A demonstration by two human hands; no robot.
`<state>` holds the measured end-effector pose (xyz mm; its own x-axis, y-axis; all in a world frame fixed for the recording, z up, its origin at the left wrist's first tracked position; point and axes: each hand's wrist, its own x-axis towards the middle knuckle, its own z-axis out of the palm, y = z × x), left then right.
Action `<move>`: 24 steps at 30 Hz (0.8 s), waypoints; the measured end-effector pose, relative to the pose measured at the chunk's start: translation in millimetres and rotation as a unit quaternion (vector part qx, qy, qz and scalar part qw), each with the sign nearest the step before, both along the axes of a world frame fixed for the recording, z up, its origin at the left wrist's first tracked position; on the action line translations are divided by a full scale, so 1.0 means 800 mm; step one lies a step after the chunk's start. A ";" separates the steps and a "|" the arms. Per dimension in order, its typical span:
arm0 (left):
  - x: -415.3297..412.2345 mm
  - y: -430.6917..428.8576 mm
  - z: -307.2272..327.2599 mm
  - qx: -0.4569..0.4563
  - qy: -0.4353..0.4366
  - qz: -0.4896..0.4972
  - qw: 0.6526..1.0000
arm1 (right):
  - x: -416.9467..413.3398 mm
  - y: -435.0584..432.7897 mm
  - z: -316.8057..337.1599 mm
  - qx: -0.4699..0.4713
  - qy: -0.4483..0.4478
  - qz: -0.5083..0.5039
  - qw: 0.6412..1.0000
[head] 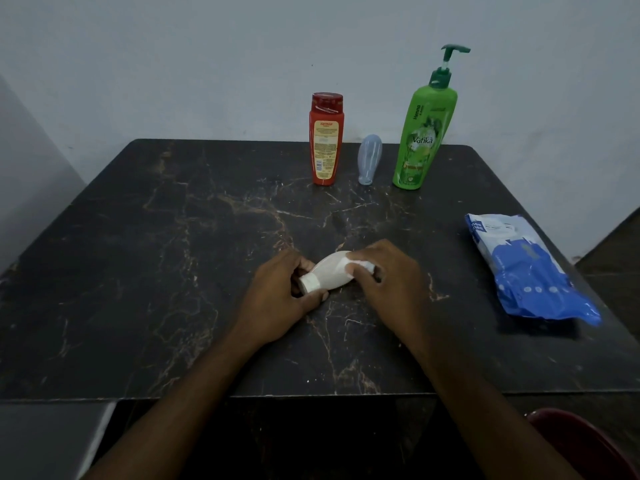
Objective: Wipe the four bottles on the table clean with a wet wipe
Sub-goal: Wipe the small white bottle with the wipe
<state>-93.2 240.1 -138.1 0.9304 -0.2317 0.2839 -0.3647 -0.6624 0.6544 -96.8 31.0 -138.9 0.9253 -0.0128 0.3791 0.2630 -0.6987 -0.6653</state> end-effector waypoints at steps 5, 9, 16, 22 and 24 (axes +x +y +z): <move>-0.001 0.000 0.000 0.003 0.003 -0.004 1.000 | 0.004 -0.013 0.001 0.037 0.043 -0.054 0.997; 0.000 -0.001 0.000 0.005 -0.003 -0.005 1.000 | -0.002 -0.003 0.004 -0.009 0.029 -0.030 0.999; -0.002 -0.003 0.000 -0.012 -0.005 -0.012 1.000 | -0.021 0.027 0.003 -0.045 -0.074 0.135 0.987; -0.003 -0.003 -0.001 -0.002 -0.013 -0.014 1.000 | -0.006 0.002 0.003 -0.003 -0.002 -0.019 1.000; -0.004 -0.004 0.000 -0.002 -0.017 -0.019 1.000 | -0.001 -0.006 0.004 0.035 0.017 -0.062 0.997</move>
